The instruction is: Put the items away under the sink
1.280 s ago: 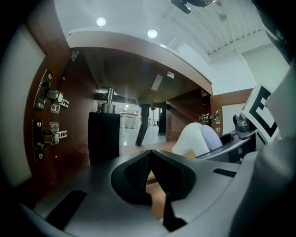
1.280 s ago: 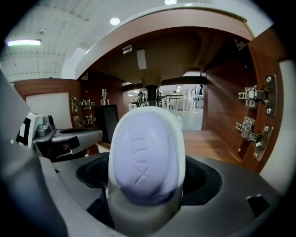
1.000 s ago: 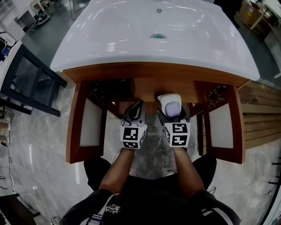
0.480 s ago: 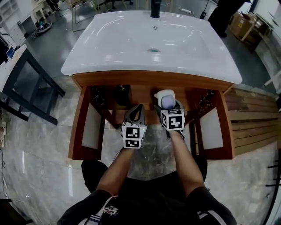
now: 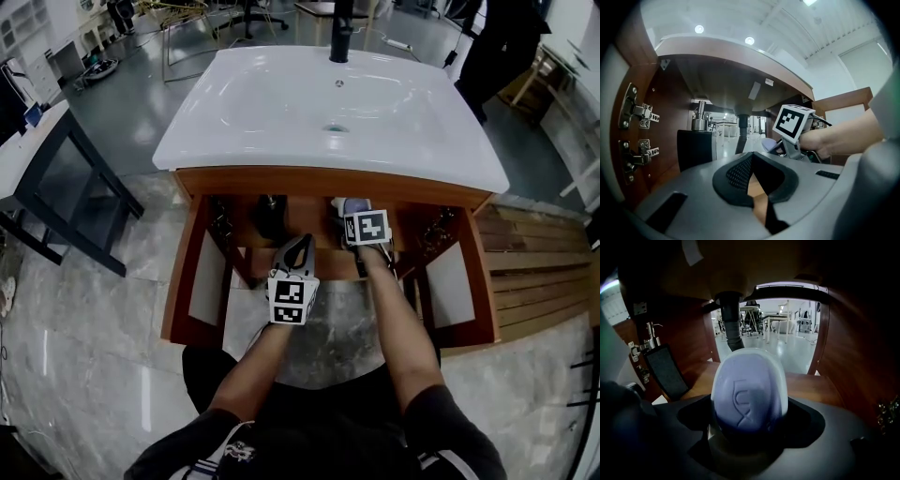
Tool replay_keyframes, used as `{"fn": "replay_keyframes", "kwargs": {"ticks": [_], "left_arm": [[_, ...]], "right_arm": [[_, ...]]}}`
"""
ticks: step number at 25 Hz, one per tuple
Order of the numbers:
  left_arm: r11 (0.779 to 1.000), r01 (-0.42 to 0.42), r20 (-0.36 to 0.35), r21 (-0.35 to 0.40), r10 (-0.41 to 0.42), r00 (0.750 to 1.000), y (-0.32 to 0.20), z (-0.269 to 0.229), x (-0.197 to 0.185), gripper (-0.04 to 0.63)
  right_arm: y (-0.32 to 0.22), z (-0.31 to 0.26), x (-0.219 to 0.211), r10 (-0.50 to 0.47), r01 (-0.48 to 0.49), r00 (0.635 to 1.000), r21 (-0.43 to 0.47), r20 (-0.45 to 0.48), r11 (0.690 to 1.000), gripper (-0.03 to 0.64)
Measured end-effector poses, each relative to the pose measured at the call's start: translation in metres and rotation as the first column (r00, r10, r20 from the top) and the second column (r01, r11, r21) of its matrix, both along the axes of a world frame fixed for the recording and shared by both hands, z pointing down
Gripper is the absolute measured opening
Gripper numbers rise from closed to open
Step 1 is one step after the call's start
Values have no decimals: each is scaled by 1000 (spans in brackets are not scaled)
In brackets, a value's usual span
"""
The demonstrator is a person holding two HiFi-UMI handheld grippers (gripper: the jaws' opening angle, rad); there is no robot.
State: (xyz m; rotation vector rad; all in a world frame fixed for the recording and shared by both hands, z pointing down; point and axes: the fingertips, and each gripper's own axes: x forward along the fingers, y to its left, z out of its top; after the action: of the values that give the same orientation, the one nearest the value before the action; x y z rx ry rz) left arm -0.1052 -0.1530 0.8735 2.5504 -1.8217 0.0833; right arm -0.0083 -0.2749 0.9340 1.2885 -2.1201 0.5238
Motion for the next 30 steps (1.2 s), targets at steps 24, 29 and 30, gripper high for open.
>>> {"fn": "replay_keyframes", "kwargs": {"ticks": [24, 29, 30], "left_arm": [[999, -46, 15, -25, 47, 999, 10, 11, 9, 8], [999, -38, 9, -12, 38, 999, 7, 9, 8, 8], [999, -35, 1, -9, 35, 999, 5, 6, 6, 8]], "right_arm": [[-21, 11, -4, 33, -28, 998, -76, 59, 997, 469], [-13, -34, 0, 26, -31, 998, 95, 60, 995, 469], [-9, -43, 0, 21, -30, 998, 134, 65, 991, 469]]}}
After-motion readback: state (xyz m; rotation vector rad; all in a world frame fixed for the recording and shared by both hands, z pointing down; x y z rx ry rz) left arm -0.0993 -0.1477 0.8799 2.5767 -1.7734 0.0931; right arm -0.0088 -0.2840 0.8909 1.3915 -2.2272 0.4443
